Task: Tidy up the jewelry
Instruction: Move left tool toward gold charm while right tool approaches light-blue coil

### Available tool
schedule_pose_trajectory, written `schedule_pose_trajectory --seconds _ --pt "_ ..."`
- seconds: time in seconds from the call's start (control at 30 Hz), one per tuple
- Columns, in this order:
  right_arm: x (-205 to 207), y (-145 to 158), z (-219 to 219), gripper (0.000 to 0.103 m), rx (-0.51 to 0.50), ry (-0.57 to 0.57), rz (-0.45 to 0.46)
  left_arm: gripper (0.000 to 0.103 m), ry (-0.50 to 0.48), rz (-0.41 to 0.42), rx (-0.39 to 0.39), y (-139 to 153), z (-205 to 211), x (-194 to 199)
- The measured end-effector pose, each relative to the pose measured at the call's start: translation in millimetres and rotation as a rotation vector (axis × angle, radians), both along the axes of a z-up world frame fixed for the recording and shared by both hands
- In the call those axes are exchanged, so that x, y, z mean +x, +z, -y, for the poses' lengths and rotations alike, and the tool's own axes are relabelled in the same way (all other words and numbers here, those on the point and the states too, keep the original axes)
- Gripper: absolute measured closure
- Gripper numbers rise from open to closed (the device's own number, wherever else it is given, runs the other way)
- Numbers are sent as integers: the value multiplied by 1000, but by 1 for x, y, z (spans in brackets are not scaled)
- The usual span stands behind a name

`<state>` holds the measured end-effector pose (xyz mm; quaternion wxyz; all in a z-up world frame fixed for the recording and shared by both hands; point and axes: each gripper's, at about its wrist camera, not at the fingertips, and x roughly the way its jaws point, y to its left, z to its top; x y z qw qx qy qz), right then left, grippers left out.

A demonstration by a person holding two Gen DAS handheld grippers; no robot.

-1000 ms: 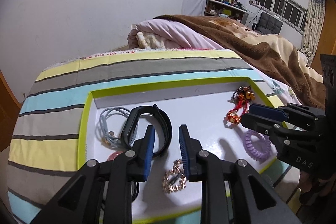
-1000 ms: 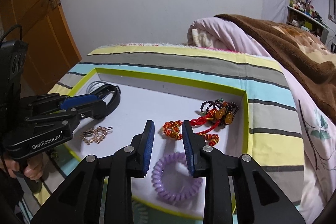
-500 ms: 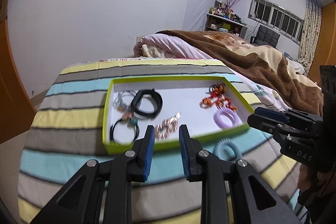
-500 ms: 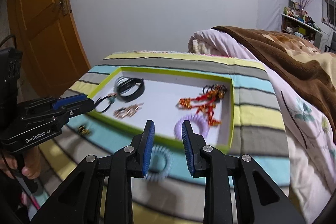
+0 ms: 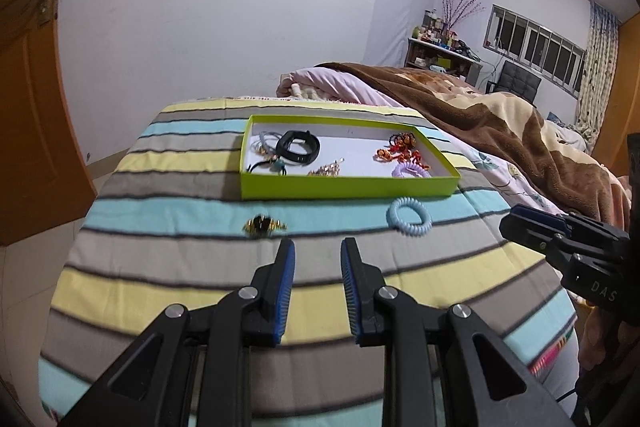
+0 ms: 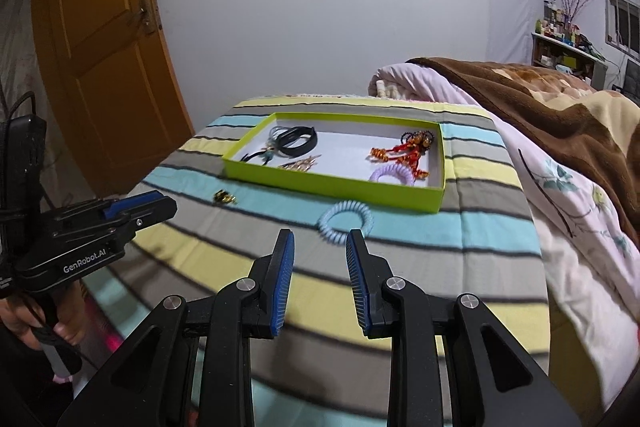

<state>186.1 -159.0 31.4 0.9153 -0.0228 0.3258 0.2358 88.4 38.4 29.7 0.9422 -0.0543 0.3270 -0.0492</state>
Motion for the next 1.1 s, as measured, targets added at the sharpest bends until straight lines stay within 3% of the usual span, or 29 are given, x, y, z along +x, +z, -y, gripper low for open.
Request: schedule_pose_trajectory --seconds 0.33,0.6,1.1 --pt "-27 -4 12 75 10 -16 -11 78 16 19 16 0 5 -38" --pt "-30 -6 11 75 6 -12 -8 78 35 38 11 2 3 -46" --pt "6 -20 8 75 -23 -33 -38 78 80 15 25 -12 -12 -18"
